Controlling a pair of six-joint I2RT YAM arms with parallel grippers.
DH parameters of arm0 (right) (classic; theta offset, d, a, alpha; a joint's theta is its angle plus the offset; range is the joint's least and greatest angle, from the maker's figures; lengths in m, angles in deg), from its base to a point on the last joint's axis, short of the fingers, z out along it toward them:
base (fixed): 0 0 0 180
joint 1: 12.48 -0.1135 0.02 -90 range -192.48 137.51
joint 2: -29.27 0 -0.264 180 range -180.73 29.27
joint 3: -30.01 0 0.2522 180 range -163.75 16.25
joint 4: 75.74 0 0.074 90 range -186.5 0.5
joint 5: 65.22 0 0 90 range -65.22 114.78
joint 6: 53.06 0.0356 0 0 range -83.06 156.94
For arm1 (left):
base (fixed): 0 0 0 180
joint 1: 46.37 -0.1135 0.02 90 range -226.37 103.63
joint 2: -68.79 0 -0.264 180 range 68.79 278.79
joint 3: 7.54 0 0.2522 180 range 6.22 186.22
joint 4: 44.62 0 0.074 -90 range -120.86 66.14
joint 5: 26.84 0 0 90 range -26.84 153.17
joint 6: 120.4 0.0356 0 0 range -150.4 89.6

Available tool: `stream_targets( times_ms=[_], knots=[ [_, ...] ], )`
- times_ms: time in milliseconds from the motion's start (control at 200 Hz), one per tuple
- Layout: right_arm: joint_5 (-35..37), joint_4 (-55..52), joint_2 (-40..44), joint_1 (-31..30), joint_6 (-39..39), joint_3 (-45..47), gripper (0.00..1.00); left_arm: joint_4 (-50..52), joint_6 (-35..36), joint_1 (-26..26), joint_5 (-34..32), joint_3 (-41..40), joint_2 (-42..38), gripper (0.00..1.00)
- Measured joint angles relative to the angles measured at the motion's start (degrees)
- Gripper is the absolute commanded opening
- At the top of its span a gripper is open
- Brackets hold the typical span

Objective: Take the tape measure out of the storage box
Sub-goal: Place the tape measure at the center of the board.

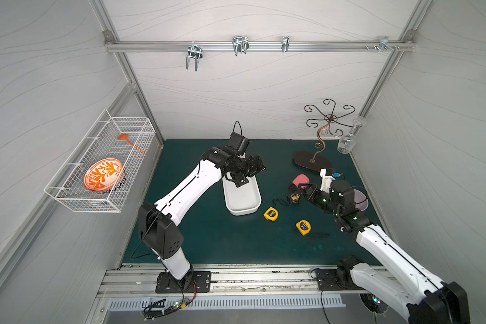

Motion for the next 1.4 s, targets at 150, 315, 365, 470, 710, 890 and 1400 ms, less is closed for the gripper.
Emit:
stream_targets(
  times_ms=[150,315,365,470,710,890,1400],
  knots=[
    [-3.9,0.0,0.0,4.6,2.7,5.4,0.01,1.1,2.3,-0.6,-1.6,-3.8,-2.1,1.0],
    [-6.4,-0.1,-0.2,8.3,5.3,10.3,0.01,1.6,3.5,-1.0,-2.5,-5.4,-2.7,1.0],
    [-7.0,-0.1,-0.5,9.2,5.6,11.1,0.01,1.6,3.7,-1.0,-2.8,-5.7,-3.0,1.0],
    [-8.0,-0.1,-1.5,10.8,6.3,12.1,0.01,1.7,4.1,-1.2,-3.0,-5.8,-3.6,1.0],
    [-8.8,-1.1,-2.9,13.1,6.8,13.5,0.03,1.9,4.9,-1.5,-3.1,-6.4,-4.5,1.0],
    [-9.1,-2.3,-4.7,14.2,6.8,14.9,0.18,1.9,5.2,-1.7,-3.3,-8.2,-5.7,1.0],
    [-9.2,-19.9,9.5,14.3,3.9,12.5,0.98,2.0,8.3,-3.5,-6.8,-13.5,-12.1,1.0]
  ],
)
